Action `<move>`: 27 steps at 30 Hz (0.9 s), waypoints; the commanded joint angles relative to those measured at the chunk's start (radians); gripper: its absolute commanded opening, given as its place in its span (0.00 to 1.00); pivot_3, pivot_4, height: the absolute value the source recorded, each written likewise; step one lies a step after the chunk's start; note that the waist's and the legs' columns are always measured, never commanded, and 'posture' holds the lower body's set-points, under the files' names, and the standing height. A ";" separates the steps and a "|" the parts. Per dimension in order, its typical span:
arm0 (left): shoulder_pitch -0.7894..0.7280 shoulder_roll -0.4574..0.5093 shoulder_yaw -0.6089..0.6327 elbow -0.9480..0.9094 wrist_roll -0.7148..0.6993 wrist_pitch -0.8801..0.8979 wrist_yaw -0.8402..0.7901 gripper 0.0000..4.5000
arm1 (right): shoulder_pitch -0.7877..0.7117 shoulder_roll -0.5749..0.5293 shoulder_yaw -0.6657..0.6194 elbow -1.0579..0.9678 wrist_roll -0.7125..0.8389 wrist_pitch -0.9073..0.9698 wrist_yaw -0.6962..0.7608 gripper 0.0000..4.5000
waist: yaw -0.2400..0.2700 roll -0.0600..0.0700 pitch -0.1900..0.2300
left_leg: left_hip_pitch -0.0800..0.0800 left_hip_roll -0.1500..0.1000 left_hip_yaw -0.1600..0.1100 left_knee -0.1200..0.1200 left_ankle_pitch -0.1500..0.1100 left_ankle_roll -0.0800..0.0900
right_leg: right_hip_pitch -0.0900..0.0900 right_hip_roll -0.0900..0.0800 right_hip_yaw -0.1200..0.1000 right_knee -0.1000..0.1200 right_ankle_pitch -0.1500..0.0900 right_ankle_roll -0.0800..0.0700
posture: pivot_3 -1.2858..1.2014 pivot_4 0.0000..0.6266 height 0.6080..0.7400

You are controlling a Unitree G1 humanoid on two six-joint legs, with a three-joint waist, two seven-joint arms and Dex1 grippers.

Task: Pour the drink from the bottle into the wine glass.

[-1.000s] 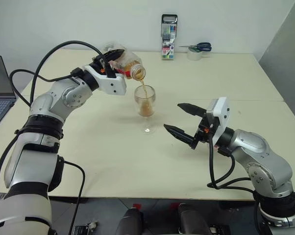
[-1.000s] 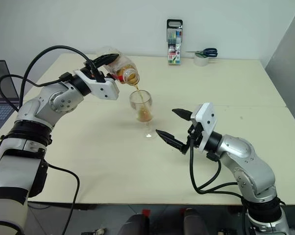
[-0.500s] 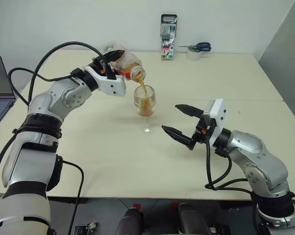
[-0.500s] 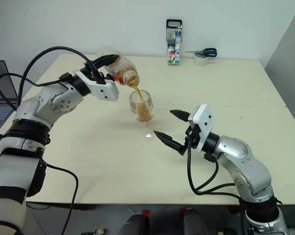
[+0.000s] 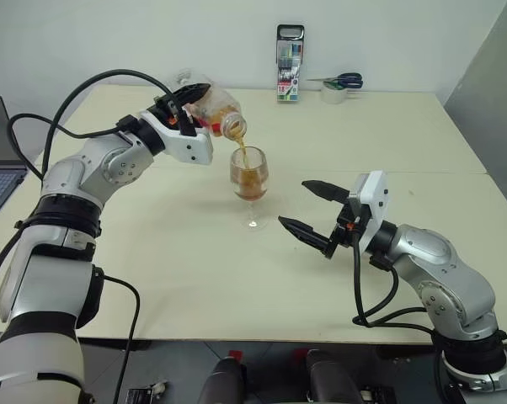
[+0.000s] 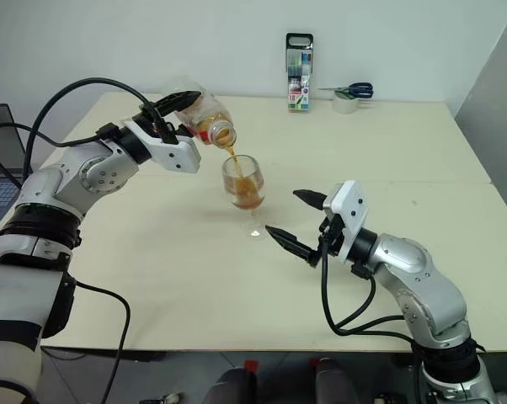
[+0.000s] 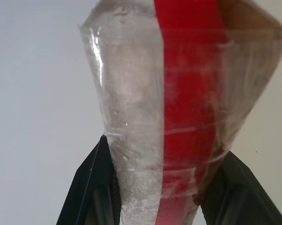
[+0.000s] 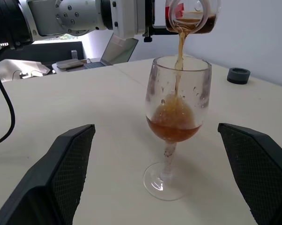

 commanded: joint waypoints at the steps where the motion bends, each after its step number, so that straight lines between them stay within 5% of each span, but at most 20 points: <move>1: -0.044 0.021 0.003 -0.010 -0.001 -0.010 0.030 0.38 | -0.011 -0.007 -0.003 -0.048 0.020 0.006 0.005 1.00 | 0.000 0.000 0.000 | 0.000 0.000 0.000 0.000 0.000 0.000 | 0.000 0.000 0.000 0.000 0.000 0.000 | 0.52 0.24 1.00; 27: -0.044 0.011 0.001 -0.006 0.003 -0.012 0.028 0.38 | 0.000 -0.017 -0.009 -0.064 0.027 0.027 0.007 1.00 | 0.000 0.000 0.000 | 0.000 0.000 0.000 0.000 0.000 0.000 | 0.000 0.000 0.000 0.000 0.000 0.000 | 0.52 0.24 1.00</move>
